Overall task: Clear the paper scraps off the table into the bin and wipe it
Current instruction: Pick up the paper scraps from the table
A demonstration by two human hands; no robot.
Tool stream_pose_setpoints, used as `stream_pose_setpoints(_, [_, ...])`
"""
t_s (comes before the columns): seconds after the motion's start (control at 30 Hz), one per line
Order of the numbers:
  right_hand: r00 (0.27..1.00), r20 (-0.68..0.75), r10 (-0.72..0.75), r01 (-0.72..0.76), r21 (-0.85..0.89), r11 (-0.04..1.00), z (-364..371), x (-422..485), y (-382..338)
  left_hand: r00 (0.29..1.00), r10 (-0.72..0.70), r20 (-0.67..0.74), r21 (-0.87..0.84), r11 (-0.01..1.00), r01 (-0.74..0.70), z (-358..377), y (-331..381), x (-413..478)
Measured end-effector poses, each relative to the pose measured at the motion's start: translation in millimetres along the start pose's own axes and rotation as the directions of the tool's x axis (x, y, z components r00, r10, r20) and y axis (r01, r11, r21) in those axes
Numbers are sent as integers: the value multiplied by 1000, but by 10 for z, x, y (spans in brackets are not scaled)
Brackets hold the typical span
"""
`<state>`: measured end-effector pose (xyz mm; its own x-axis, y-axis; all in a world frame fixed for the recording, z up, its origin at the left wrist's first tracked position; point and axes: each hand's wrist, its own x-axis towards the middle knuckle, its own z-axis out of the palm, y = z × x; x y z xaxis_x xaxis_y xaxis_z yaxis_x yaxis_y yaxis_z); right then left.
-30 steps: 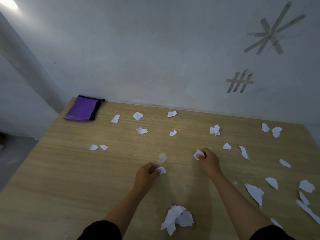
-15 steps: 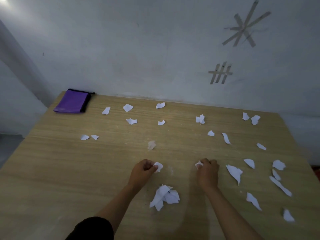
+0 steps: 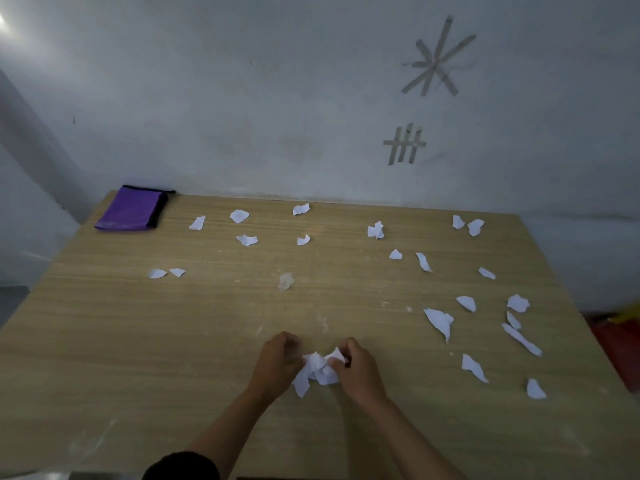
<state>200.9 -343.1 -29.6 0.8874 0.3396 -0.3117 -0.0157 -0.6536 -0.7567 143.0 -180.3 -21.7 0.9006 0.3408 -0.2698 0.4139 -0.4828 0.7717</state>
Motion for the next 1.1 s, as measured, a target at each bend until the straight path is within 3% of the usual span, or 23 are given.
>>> stream_pose_setpoints(0.07, [998,-43,-49,42,-159,986,34,-31,60,1000,23,-17,138,990,-20,78,4,31])
stream_pose_setpoints(0.13, [996,-46,-74,61,-239,969,39,-44,84,998,55,-41,169,984,-47,144,41,28])
stream_pose_setpoints(0.23, [989,-70,-131,112,-226,968,-8,-87,60,989,71,-132,139,989,-53,225,147,-14])
stream_pose_setpoints(0.37, [920,-313,-236,175,-210,962,-236,-189,217,974,113,-195,257,965,-61,347,339,22])
stream_pose_setpoints(0.47, [831,-529,-170,43,-244,969,-559,-225,484,963,198,-183,335,933,-128,490,522,166])
stream_pose_setpoints(0.57, [756,-654,24,-243,-246,938,-903,-214,789,952,270,-140,397,896,-196,705,749,290])
stream_pose_setpoints(0.63, [732,-661,168,-384,-195,903,-1098,-205,941,948,310,-77,404,879,-255,852,904,355])
stream_pose_setpoints(0.7, [740,-631,232,-422,-168,891,-1255,-209,1050,946,323,22,408,861,-303,1009,1048,422])
stream_pose_setpoints(0.83, [802,-558,211,-403,-245,882,-1405,-177,1181,918,320,234,419,819,-392,1305,1328,528])
stream_pose_setpoints(0.97, [796,-541,270,-342,-34,939,-1449,-118,1234,848,238,474,451,761,-466,1615,1474,639])
stream_pose_setpoints(1.03, [726,-616,306,-349,54,936,-1504,-125,1238,800,251,545,449,718,-532,1746,1525,692])
stream_pose_setpoints(1.1, [589,-753,294,-456,-9,890,-1599,-154,1287,764,259,591,439,691,-574,1830,1585,729])
